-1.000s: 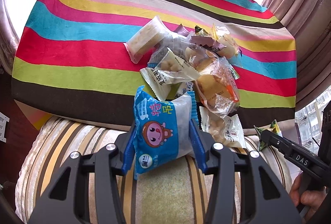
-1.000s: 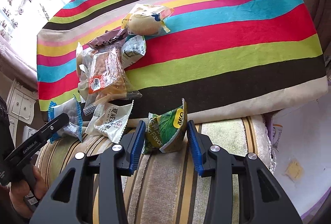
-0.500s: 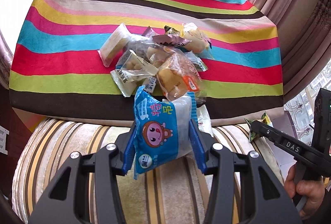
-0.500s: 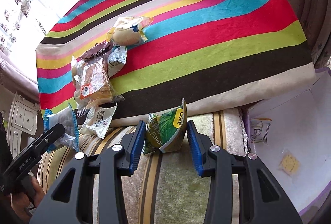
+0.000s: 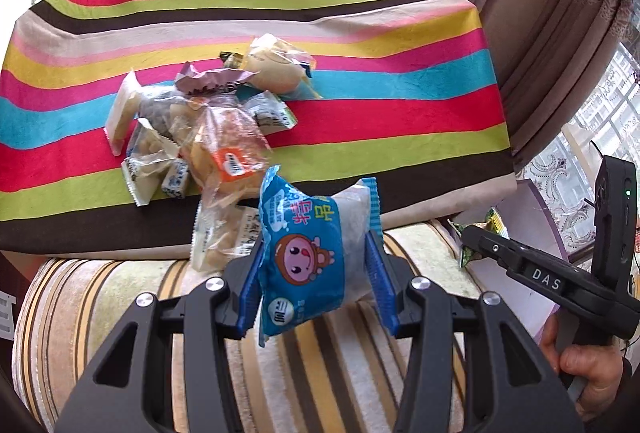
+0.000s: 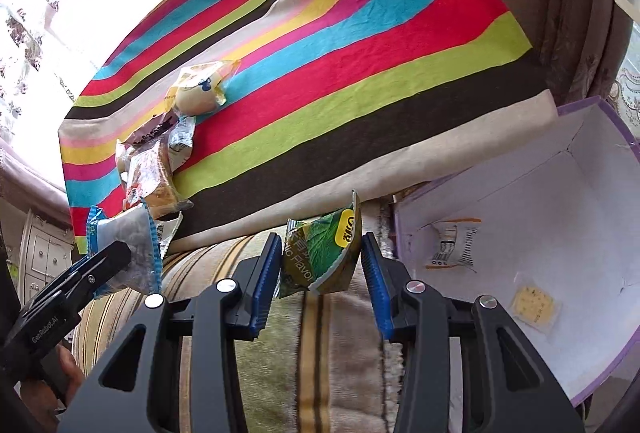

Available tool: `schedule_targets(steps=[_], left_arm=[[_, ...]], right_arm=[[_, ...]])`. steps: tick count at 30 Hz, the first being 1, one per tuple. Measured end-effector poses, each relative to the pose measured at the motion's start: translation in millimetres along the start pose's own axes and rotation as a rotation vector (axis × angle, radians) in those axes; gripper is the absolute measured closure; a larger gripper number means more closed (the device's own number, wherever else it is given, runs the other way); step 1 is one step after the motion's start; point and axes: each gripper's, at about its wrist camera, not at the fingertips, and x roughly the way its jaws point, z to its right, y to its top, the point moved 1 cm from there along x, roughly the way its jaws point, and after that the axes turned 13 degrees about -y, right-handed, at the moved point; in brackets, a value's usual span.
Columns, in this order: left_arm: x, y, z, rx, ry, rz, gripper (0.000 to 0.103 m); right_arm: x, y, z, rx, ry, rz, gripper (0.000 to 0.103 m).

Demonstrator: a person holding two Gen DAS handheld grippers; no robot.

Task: Organize snacks
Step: 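Carry both packets into the white box and open both tools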

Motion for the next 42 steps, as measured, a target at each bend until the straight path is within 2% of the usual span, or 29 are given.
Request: schedule_targets(steps=[13, 18, 22, 34, 37, 39, 41, 42], left_arm=[[51.0, 8.8, 68.2, 0.112, -0.111, -0.085, 0.056], [74.4, 7.0, 95.6, 0.152, -0.169, -0.148, 0.056], [92.6, 1.5, 114.9, 0.186, -0.203, -0.203, 0.055], [122.6, -7.5, 141.3, 0.232, -0.255, -0.297, 0.055], [123.1, -8.9, 144.2, 0.243, -0.258, -0.303, 0.049], [123.4, -7.5, 144.6, 0.243, -0.255, -0.299, 0.042], [122.9, -7.1, 144.3, 0.241, -0.255, -0.296, 0.041], [122.0, -7.1, 144.1, 0.240, -0.254, -0.294, 0.039]], right_arm=[[12.2, -11.1, 78.4, 0.118, -0.106, -0.020, 0.062], [15.9, -15.1, 102.2, 0.139, -0.165, -0.034, 0.062], [19.1, -18.6, 115.5, 0.136, -0.220, -0.054, 0.062], [26.4, -23.1, 132.9, 0.158, -0.264, -0.080, 0.061], [27.2, -25.0, 132.5, 0.158, -0.265, -0.086, 0.060], [27.8, -25.2, 132.6, 0.163, -0.268, -0.090, 0.056], [27.8, -24.7, 132.5, 0.166, -0.277, -0.088, 0.042], [27.6, -24.3, 131.9, 0.165, -0.281, -0.087, 0.039]])
